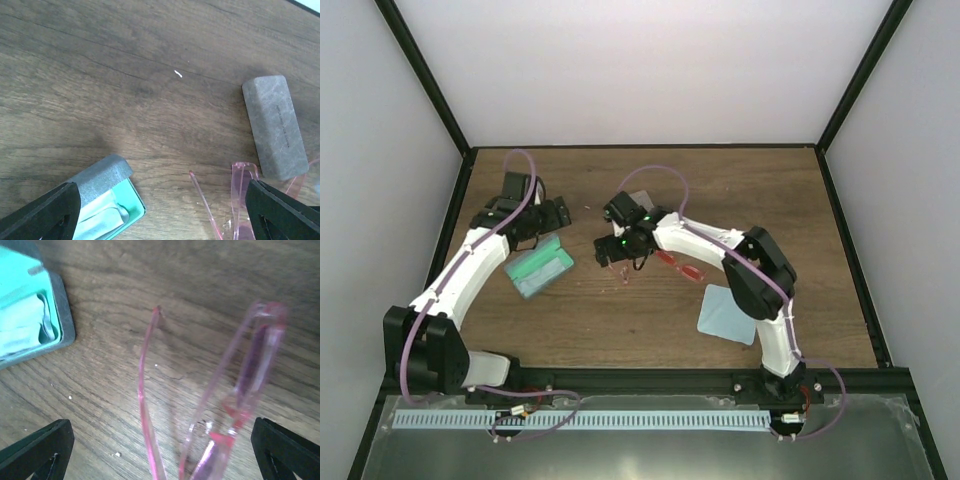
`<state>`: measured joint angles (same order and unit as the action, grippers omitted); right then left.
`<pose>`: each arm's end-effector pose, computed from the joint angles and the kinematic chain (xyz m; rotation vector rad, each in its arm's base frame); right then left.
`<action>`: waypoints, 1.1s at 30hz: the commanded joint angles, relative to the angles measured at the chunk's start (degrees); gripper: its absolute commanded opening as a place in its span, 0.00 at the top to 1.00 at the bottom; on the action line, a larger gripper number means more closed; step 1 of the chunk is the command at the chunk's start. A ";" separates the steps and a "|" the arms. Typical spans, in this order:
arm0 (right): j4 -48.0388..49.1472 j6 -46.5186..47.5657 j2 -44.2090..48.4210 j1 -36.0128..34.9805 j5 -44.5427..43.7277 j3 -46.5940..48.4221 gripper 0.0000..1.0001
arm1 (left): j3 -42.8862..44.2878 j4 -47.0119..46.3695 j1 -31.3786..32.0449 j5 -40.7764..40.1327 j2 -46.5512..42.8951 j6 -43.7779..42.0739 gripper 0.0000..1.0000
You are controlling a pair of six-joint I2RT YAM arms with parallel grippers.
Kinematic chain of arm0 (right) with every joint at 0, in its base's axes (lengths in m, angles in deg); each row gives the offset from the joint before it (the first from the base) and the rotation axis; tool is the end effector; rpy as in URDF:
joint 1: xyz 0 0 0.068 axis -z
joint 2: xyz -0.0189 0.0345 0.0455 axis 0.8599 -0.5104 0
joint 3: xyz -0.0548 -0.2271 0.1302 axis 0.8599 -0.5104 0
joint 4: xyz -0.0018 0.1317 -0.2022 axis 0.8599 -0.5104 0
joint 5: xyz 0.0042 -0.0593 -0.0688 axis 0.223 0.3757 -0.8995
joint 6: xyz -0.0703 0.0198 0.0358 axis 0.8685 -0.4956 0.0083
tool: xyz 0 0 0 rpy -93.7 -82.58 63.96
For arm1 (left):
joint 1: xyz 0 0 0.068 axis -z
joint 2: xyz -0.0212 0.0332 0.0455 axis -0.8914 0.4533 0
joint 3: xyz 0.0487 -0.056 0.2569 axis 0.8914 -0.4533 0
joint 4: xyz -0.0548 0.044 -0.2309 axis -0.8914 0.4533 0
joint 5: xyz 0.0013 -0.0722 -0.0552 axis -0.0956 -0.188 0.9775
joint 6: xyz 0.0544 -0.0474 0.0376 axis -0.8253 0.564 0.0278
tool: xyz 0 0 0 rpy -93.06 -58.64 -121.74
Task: Organize the sunglasses
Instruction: Fold the sunglasses at the center of the board, then pick up the sunglasses from the center of the board.
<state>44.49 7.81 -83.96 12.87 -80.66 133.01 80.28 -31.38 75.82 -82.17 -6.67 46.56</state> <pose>0.2843 0.3136 0.1763 -0.5509 2.6942 0.5848 0.2806 -0.0639 0.2576 -0.3092 2.4410 -0.3165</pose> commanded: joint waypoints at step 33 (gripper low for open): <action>-8.63 0.56 -8.49 -4.99 -13.56 11.48 0.57 | -1.56 2.36 -0.29 0.81 1.09 -1.32 0.08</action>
<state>35.33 8.03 -95.37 7.85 -93.66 143.57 79.10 -29.35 75.82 -82.25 -5.44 44.66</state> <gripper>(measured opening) 0.317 0.919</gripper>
